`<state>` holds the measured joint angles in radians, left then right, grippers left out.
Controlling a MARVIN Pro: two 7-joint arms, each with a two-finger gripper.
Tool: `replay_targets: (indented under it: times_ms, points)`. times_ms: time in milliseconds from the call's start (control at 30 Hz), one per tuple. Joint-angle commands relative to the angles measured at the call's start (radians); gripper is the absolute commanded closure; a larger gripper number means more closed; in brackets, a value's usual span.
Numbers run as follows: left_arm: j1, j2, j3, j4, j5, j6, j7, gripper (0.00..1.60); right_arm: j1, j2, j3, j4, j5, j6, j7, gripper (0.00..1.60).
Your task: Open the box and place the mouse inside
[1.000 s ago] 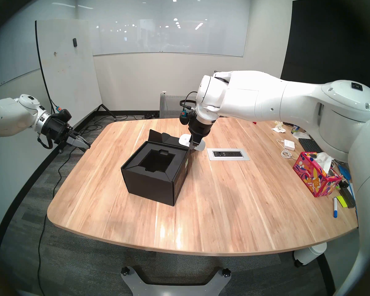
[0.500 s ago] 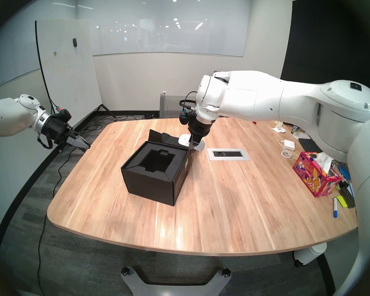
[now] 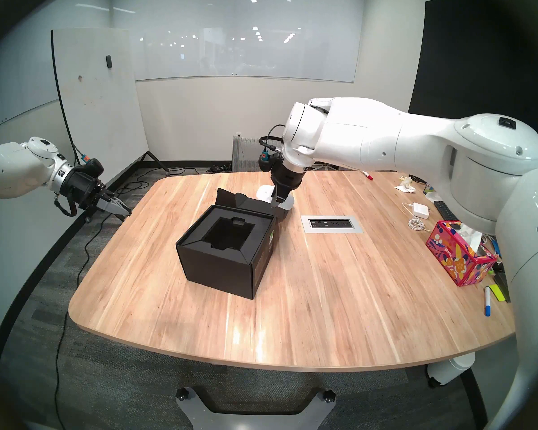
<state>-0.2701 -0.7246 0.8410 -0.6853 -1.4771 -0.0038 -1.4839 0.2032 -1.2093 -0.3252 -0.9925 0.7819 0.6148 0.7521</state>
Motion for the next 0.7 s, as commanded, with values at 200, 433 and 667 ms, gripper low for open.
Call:
replay_targets:
  times_ms: [200,433,667]
  points:
    - [-0.021,-0.001,-0.004,-0.001,-0.007,0.000,0.000,1.60,-0.027,-0.087,0.040,0.121,0.010,-0.094,0.002,1.60]
    - [-0.021,-0.001,-0.004,-0.001,-0.007,0.000,0.000,1.60,-0.046,-0.132,0.053,0.170,0.018,-0.141,0.005,1.60]
    - [-0.021,-0.001,-0.004,0.000,-0.007,0.000,0.000,1.60,-0.054,-0.182,0.060,0.227,0.018,-0.174,0.008,1.60]
